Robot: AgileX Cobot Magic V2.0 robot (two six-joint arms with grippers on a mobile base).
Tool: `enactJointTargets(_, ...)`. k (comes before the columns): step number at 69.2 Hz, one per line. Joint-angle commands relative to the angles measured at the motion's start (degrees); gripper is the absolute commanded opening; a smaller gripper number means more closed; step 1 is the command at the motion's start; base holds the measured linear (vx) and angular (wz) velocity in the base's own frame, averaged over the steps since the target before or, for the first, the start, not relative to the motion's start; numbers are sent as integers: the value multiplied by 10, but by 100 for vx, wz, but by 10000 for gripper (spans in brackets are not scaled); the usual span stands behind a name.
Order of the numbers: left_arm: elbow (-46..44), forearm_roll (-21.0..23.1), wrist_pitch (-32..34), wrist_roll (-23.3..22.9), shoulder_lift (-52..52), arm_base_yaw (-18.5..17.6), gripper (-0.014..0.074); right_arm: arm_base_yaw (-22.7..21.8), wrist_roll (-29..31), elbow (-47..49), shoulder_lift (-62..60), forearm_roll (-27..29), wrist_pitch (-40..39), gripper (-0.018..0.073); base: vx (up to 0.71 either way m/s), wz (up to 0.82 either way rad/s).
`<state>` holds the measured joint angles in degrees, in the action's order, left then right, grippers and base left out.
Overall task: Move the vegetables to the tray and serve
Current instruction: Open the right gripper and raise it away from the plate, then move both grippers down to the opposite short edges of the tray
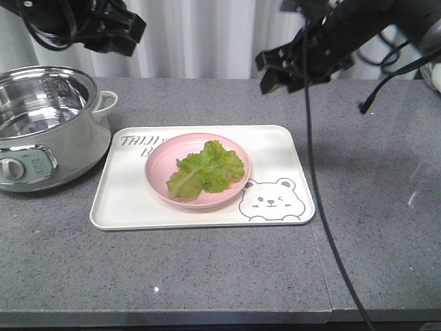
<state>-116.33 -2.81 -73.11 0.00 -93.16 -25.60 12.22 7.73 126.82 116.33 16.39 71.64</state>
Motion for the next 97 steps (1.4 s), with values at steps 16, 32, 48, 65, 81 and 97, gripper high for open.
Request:
enactJointTargets(16,-15,-37,9,-20,68,-4,398,-3,-58,-37,-145,-44,22,379,0,0)
enactJointTargets(32,-15,-159,9,-76,90,-4,396,-3,-89,-132,-221,-143,22,379,0,0)
enactJointTargets(48,-15,-155,9,-118,90,22,396,-3,-96,-157,-237,-153,22,379,0,0)
enactJointTargets(65,39,-74,9,-120,90,66,396,-3,-97,-157,-236,-159,22,379,0,0)
enactJointTargets(81,139,-55,9,-120,90,72,396,-3,-98,-182,-221,-159,22,379,0,0)
enactJointTargets(97,175,-60,9,-120,87,78,396,-11,-100,-245,-197,-164,22,379,0,0)
